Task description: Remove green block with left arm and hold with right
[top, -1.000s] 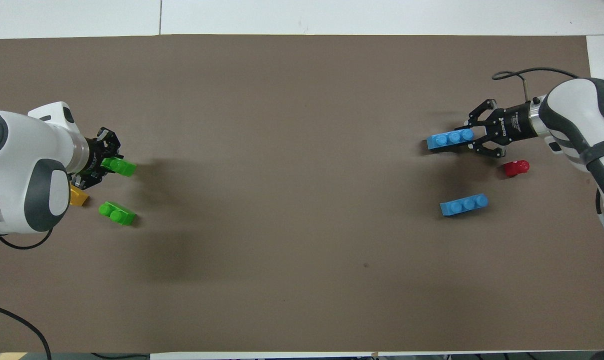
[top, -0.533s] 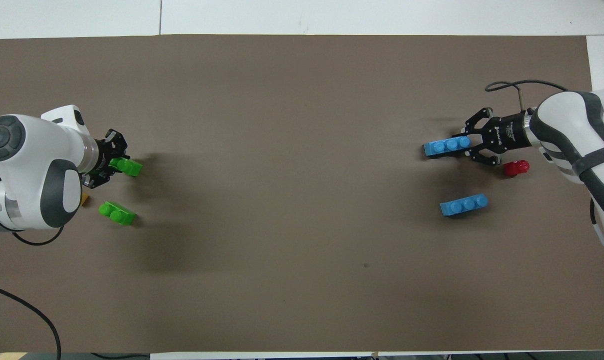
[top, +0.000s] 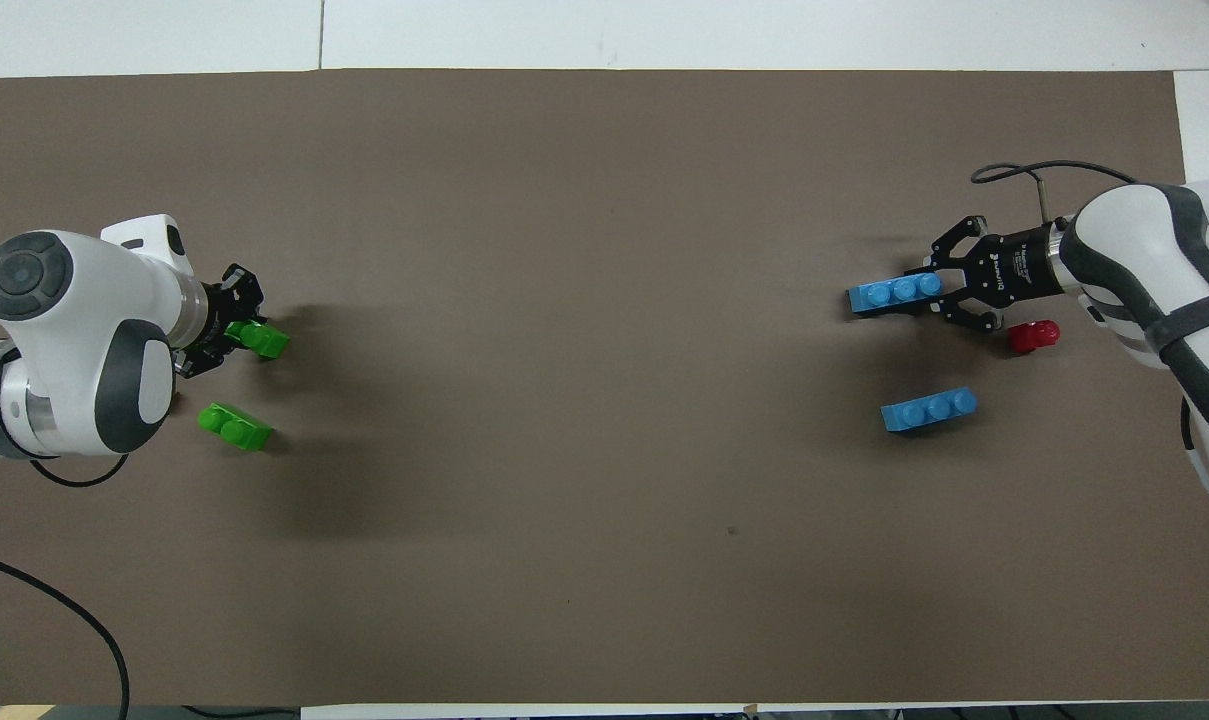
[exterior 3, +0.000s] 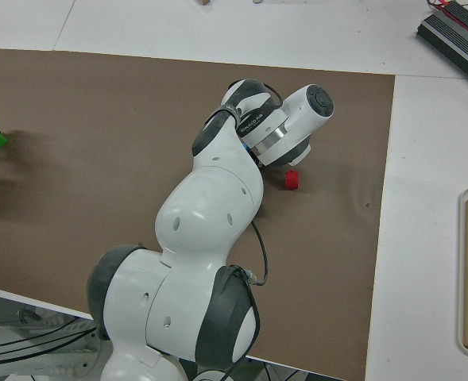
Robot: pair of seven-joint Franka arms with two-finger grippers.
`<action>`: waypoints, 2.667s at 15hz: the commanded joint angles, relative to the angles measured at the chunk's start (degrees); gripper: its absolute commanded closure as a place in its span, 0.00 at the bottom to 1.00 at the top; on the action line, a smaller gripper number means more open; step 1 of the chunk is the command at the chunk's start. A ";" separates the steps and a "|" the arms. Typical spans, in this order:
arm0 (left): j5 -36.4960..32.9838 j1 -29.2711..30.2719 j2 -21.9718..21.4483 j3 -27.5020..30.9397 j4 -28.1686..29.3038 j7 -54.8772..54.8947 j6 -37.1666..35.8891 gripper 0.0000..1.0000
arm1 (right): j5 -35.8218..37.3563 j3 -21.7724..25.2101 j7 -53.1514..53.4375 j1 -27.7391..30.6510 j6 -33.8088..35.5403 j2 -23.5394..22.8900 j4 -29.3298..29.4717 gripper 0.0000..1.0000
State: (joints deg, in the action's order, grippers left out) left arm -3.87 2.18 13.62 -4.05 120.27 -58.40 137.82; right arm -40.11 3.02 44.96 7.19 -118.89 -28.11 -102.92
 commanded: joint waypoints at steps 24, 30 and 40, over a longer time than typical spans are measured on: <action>-0.17 0.54 -13.78 -0.52 -19.90 44.59 -36.29 0.00 | 33.94 -1.00 -36.32 -6.40 24.12 24.14 10.28 0.00; 0.80 0.54 -17.66 -0.61 -20.34 53.90 -41.31 0.00 | 35.89 -1.09 -40.65 -6.40 30.82 29.60 7.99 0.00; 5.98 0.89 -17.84 -0.17 -23.50 54.62 -45.62 0.00 | 41.69 -1.35 -48.12 -6.40 24.94 29.34 9.14 0.04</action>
State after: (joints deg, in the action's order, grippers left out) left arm 0.75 2.45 -3.95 -4.27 97.49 -4.41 93.55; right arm 0.22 2.32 -4.57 0.35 -91.97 0.97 -92.98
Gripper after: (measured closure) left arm 0.000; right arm 0.000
